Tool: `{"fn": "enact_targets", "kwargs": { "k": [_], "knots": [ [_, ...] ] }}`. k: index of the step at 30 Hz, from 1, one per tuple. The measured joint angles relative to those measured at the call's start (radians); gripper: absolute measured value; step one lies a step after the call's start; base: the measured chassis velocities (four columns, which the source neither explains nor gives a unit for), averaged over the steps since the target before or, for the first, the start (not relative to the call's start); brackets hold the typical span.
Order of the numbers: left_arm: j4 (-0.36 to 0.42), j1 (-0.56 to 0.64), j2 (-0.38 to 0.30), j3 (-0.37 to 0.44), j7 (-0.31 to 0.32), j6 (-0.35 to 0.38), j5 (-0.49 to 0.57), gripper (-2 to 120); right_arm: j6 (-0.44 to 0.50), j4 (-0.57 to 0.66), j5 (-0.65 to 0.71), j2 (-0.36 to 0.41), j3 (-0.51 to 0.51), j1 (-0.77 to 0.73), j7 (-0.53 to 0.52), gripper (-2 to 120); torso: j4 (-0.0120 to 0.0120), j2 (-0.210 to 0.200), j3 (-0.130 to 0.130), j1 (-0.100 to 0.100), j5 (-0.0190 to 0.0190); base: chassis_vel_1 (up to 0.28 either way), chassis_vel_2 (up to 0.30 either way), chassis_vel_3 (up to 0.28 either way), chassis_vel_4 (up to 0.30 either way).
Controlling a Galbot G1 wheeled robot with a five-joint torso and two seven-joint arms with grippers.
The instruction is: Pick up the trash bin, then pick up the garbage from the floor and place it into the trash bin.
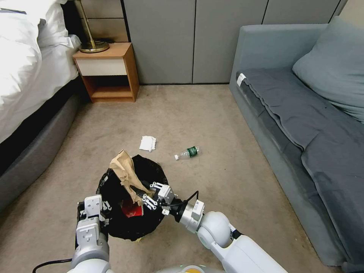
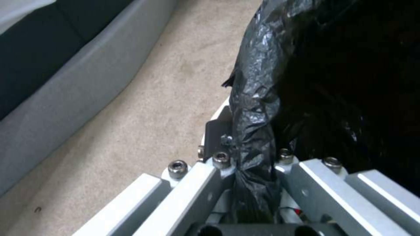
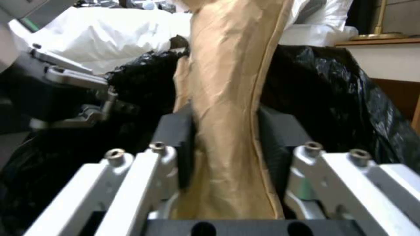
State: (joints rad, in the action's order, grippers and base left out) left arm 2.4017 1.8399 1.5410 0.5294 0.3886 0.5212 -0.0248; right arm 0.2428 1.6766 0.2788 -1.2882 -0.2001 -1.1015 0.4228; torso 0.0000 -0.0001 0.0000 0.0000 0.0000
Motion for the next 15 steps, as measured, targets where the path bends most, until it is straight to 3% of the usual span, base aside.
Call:
{"fn": "enact_targets", "kwargs": {
  "k": [15],
  "knots": [
    [0.003,-0.008,-0.001,0.006,0.000,0.007,0.004,0,0.012,0.062,-0.022,0.030,0.014,-0.032,0.005,93,0.0001,0.000,0.000,0.000,0.0000,0.000,0.000,0.000,0.000]
  ]
}}
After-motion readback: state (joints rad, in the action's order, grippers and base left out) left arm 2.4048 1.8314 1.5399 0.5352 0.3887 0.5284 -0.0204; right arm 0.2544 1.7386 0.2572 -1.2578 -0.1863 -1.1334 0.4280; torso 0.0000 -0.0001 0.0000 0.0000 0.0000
